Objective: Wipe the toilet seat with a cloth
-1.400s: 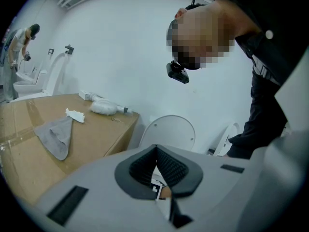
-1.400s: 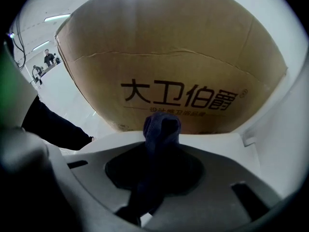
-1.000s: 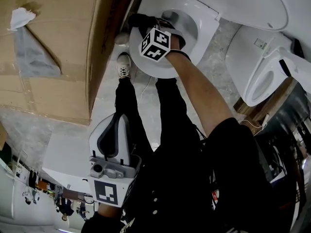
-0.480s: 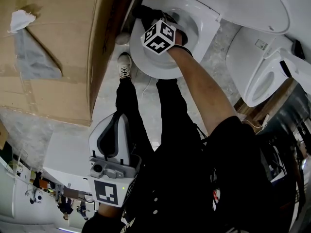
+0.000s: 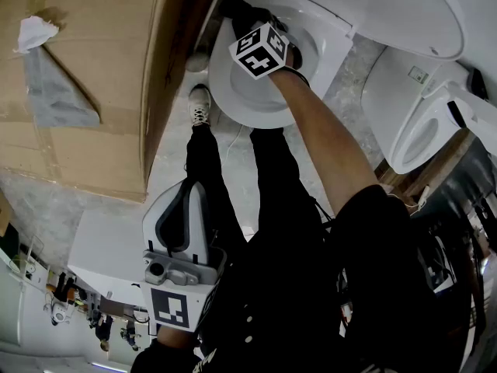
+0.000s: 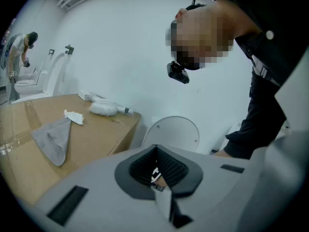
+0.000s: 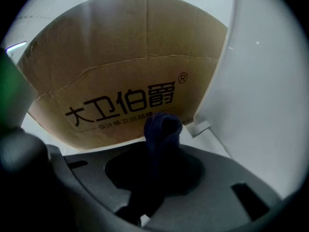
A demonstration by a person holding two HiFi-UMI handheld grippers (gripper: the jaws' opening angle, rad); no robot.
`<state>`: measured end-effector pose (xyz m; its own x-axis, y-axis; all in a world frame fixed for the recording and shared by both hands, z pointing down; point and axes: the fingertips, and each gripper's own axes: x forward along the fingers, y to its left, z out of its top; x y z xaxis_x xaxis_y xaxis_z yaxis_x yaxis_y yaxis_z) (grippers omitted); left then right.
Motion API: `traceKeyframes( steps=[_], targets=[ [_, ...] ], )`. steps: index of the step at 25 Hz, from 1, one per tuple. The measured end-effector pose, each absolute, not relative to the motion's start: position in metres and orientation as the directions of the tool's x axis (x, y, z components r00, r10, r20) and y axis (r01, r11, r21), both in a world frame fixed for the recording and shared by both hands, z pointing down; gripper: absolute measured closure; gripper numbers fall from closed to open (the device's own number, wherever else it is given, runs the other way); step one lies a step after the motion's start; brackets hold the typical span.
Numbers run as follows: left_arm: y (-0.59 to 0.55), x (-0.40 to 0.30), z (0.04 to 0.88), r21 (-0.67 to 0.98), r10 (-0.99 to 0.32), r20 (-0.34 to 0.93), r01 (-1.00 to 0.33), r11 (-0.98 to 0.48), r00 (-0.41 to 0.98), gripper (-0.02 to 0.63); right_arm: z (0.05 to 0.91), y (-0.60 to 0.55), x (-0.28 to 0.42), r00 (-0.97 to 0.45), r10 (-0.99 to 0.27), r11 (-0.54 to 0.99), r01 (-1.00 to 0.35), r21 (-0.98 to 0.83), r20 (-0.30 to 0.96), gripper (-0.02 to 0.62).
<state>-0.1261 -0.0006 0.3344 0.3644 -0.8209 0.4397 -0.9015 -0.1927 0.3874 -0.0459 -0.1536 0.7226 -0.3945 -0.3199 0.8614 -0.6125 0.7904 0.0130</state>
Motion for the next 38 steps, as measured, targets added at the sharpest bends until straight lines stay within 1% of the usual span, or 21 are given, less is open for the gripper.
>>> traceKeyframes(
  steps=[12,18,28,38],
  targets=[
    [-0.007,-0.117,0.333,0.394,-0.816,0.438,-0.897,-0.202,0.376,0.598,0.715,-0.182,-0.018,-0.347,-0.416,0.636,-0.772,-0.005,0.841,0.509],
    [-0.009,-0.109,0.332,0.393,-0.811,0.430,-0.891,-0.227,0.396,0.598,0.713,-0.188,-0.001,-0.323,-0.448,0.594,-0.805,0.007,0.833,0.509],
    [-0.016,-0.093,0.325,0.398,-0.805,0.408,-0.878,-0.268,0.431,0.598,0.710,-0.193,0.036,-0.267,-0.513,0.442,-0.897,-0.016,0.815,0.509],
    [-0.014,-0.083,0.324,0.398,-0.799,0.410,-0.875,-0.277,0.440,0.598,0.709,-0.189,0.070,-0.222,-0.540,0.348,-0.937,-0.025,0.812,0.511]
  ],
)
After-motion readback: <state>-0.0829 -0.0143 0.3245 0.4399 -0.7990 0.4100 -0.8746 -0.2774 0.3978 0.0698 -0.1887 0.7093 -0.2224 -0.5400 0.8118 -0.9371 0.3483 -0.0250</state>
